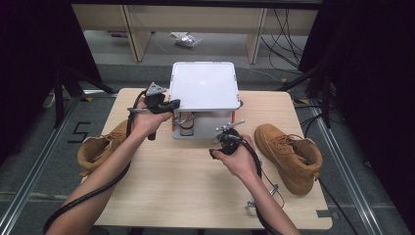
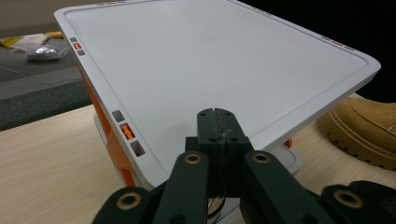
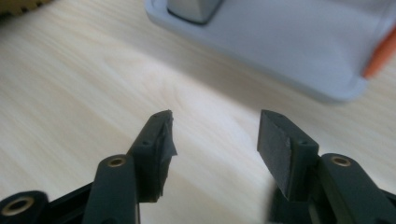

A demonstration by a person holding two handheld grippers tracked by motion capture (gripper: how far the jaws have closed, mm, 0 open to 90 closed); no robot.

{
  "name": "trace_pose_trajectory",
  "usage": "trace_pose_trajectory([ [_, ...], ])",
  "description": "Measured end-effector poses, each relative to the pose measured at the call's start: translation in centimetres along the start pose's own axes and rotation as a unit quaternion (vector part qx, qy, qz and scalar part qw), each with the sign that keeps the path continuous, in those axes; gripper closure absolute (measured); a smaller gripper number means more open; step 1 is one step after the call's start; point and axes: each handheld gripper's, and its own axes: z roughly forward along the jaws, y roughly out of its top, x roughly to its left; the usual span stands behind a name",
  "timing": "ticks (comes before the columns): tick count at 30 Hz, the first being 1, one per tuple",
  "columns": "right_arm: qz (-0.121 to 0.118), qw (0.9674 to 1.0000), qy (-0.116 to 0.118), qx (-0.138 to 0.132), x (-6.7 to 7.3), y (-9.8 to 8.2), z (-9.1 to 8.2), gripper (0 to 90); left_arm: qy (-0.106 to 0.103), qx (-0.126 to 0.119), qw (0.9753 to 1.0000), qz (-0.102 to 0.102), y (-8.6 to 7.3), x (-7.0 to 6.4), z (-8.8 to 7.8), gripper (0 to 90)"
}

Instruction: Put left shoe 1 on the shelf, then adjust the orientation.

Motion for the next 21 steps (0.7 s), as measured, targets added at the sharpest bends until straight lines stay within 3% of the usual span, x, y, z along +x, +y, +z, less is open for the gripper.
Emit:
trace_pose_trajectory([
  [5,0.005,0.9999,-0.009,0.008,-1.2,-1.8,-1.2,39.2,-0.002,-0.003,1.0000,-0.004,-0.1,0.1,0.0,89.4],
  [9,0.013,0.9999,-0.009,0.001,-1.7,-2.8,-2.0,46.4,-0.002,0.000,1.0000,-0.001,0.0,0.1,0.0,89.5],
  [16,0.005,0.9995,-0.009,0.031,-3.0,-3.5,-4.0,47.6,-0.003,-0.001,1.0000,0.001,0.0,0.1,0.0,89.4],
  [21,0.014,0.9979,-0.017,0.061,-4.0,-4.5,-5.4,43.7,0.000,0.000,1.0000,0.000,0.0,0.0,0.0,89.5],
])
